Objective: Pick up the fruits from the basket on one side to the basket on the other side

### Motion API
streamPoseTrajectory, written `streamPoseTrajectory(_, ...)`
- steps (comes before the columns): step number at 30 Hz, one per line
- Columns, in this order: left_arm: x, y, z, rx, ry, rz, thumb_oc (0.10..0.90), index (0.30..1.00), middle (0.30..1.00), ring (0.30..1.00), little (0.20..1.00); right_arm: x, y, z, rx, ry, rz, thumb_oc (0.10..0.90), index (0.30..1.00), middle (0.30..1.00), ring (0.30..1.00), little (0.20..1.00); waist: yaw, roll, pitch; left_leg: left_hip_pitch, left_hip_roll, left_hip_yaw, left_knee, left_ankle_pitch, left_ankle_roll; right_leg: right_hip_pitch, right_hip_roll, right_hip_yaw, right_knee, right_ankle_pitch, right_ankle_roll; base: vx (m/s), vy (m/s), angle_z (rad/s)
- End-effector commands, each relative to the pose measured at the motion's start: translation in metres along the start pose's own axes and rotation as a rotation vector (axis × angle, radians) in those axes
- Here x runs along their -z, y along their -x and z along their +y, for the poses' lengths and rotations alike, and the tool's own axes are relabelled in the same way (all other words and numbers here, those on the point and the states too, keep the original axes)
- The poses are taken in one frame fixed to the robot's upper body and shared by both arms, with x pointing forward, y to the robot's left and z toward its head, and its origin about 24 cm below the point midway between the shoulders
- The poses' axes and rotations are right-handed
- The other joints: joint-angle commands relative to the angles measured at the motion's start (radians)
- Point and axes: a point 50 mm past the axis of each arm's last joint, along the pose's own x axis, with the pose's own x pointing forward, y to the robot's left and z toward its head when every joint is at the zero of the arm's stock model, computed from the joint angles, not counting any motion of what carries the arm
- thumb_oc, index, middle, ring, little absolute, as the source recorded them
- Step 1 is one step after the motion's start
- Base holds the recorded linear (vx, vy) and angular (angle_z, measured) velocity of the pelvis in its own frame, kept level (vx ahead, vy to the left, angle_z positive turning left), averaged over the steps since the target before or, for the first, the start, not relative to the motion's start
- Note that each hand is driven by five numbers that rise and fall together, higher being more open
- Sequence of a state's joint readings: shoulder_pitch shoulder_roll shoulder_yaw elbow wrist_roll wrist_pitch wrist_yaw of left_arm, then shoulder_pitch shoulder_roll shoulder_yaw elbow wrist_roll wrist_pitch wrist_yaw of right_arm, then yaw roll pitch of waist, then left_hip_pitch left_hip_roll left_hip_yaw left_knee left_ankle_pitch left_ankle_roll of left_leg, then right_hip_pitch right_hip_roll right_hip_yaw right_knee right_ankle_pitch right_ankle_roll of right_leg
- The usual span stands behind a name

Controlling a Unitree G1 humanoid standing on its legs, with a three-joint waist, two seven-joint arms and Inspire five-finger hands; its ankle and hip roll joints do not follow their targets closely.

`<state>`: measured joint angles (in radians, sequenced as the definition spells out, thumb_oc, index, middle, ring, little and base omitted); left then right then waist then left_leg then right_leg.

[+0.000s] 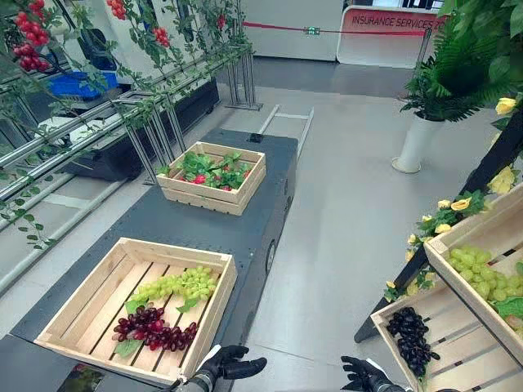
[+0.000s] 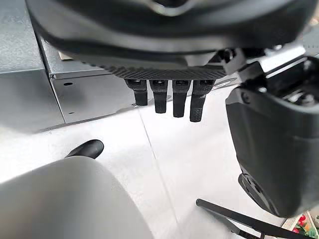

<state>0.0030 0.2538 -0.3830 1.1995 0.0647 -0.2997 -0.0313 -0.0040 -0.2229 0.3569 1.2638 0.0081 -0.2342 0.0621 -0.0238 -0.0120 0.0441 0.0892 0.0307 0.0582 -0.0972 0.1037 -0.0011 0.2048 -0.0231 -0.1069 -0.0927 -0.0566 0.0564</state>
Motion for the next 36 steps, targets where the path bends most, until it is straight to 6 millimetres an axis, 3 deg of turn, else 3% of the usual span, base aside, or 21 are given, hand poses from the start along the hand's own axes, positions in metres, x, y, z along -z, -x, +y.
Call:
streamPoseTrajectory(1,-0.033,-0.012,-0.004,0.022,-0.029,-0.101,0.800,0.900,0.900,0.900,0.900,-0.034,-0.007,-0.010,0.025,0.011,-0.116,0.800,0.900,0.900,0.900,0.900,0.012,0.001,0.051,0.080,-0.088,0.008,0.010,-0.206,0.047,-0.047,0.031,-0.018,0.009,0.008,-0.004,0.03,0.182,0.05)
streamPoseTrajectory(12,-0.046,-0.014,0.000,-0.026,-0.112,-0.165,0.800,0.900,0.900,0.900,0.900,-0.036,-0.008,-0.020,0.068,0.020,-0.103,0.800,0.900,0.900,0.900,0.900,0.011,0.007,0.063,0.081,-0.085,0.009,0.010,-0.206,0.047,-0.050,0.030,-0.016,0.010,0.007,-0.005,0.00,0.000,0.00)
streamPoseTrajectory(25,-0.044,-0.013,-0.005,-0.025,-0.184,-0.172,0.800,0.900,0.900,0.900,0.900,-0.029,-0.007,-0.012,0.028,-0.026,-0.082,0.800,0.900,0.900,0.900,0.900,0.011,0.027,0.055,0.088,-0.093,-0.006,0.010,-0.212,0.046,-0.037,0.017,-0.034,0.005,-0.001,-0.004,0.02,-0.007,0.00)
streamPoseTrajectory(32,-0.081,-0.006,-0.006,-0.064,-0.301,-0.483,0.800,0.900,0.900,0.900,0.900,-0.032,-0.008,-0.016,0.045,-0.015,-0.081,0.800,0.900,0.900,0.900,0.900,0.009,0.055,0.073,0.074,-0.102,-0.010,0.010,-0.208,0.049,-0.053,0.004,-0.042,0.018,-0.006,-0.003,-0.01,0.015,0.04)
streamPoseTrajectory(34,-0.105,0.002,0.001,-0.185,-0.310,-0.684,0.800,0.900,0.900,0.900,0.900,-0.032,-0.007,-0.021,0.060,-0.008,-0.075,0.800,0.900,0.900,0.900,0.900,0.010,0.065,0.080,0.073,-0.105,-0.014,0.010,-0.207,0.050,-0.057,0.000,-0.044,0.022,-0.007,-0.002,0.01,0.057,0.02)
streamPoseTrajectory(36,-0.120,0.007,0.016,-0.295,-0.254,-0.767,0.800,0.900,0.900,0.900,0.900,-0.031,-0.007,-0.024,0.061,-0.013,-0.073,0.800,0.900,0.900,0.900,0.900,0.015,0.067,0.081,0.073,-0.107,-0.018,0.010,-0.209,0.050,-0.055,-0.001,-0.044,0.020,-0.007,-0.001,0.03,0.046,0.01)
